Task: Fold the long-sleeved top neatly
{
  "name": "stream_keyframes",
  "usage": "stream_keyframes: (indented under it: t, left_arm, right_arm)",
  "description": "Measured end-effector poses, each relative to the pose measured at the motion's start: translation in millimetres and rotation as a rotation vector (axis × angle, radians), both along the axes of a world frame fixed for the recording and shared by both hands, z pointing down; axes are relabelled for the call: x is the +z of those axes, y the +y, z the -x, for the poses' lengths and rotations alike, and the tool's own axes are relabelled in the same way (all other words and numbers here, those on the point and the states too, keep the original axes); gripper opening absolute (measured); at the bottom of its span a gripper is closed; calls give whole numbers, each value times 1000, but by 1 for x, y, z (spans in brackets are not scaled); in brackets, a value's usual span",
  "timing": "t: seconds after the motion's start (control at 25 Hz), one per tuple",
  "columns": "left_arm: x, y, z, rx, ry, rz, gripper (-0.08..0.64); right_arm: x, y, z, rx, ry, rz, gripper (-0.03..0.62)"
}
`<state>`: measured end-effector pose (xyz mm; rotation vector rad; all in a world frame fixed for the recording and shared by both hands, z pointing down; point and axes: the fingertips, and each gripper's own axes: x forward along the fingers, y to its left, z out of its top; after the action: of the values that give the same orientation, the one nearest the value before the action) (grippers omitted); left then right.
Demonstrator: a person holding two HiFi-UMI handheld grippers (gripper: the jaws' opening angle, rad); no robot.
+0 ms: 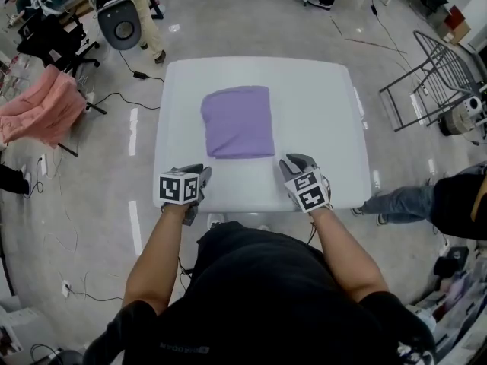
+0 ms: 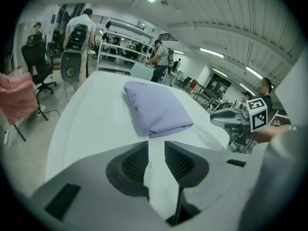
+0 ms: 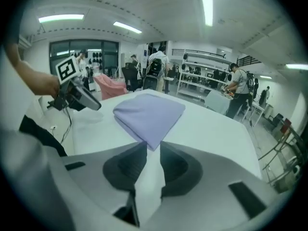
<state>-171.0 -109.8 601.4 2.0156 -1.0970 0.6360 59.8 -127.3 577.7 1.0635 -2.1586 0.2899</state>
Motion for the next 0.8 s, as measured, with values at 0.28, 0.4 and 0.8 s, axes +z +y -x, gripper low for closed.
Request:
stream_keyframes:
  t: [0.28, 0.4, 0.8]
  left_arm:
    - [-65, 43, -25, -75, 66, -175, 81]
    - [-94, 51, -34, -117, 65, -262, 10]
    - [-136, 67, -58, -73, 14, -377, 6]
  right_arm:
    - [-65, 29, -2, 30, -304, 29, 37]
    - [-85, 36, -7, -5, -355, -7, 5]
    - [-113, 54, -4, -16, -441, -45, 3]
